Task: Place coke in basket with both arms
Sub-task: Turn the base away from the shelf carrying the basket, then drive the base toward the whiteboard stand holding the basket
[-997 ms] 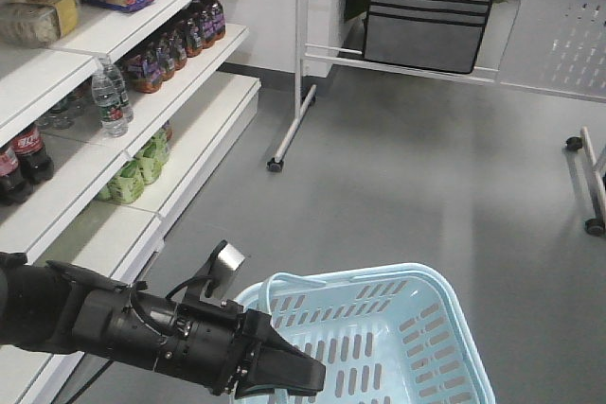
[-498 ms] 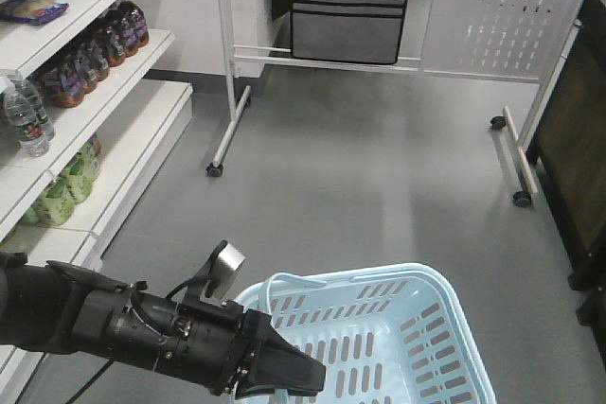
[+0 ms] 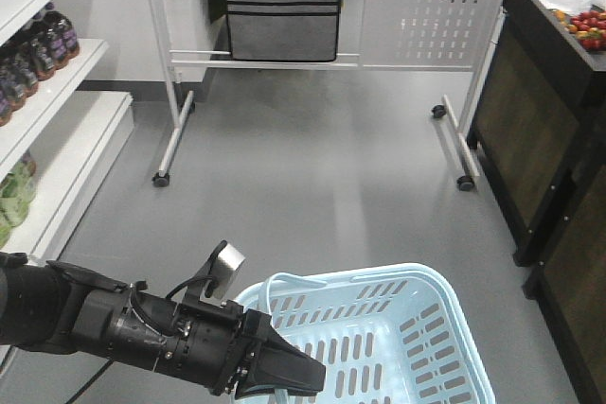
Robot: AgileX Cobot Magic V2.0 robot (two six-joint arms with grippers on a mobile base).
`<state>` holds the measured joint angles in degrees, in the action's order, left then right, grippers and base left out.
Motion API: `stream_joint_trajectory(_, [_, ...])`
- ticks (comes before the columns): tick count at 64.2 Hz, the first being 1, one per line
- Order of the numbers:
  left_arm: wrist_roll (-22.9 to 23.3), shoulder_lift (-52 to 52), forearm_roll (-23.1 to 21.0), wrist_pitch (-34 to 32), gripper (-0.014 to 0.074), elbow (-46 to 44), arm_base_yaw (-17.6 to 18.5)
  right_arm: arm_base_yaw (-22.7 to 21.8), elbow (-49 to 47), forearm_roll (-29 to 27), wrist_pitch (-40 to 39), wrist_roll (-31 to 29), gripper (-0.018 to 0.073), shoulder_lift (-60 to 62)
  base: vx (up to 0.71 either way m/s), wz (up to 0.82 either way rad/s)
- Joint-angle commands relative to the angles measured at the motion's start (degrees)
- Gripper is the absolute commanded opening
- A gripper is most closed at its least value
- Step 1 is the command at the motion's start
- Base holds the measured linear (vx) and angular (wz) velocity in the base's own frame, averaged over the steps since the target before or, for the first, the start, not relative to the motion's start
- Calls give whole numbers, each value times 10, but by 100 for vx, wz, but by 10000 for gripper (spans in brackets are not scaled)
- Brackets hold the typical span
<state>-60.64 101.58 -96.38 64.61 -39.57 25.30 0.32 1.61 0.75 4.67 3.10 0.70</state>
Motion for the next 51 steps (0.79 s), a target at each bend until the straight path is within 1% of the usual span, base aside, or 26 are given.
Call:
stream_joint_trajectory(1, [-7, -26, -47, 53, -7, -7, -1, -1, 9, 6, -40, -2, -9, 8, 2, -23])
stream_joint_trajectory(23, [-7, -26, -47, 53, -7, -7, -1, -1, 9, 6, -40, -2, -9, 8, 4, -20])
stream_joint_trajectory(51, [-7, -26, -47, 53, -7, -7, -1, -1, 9, 6, -40, -2, -9, 8, 9, -9])
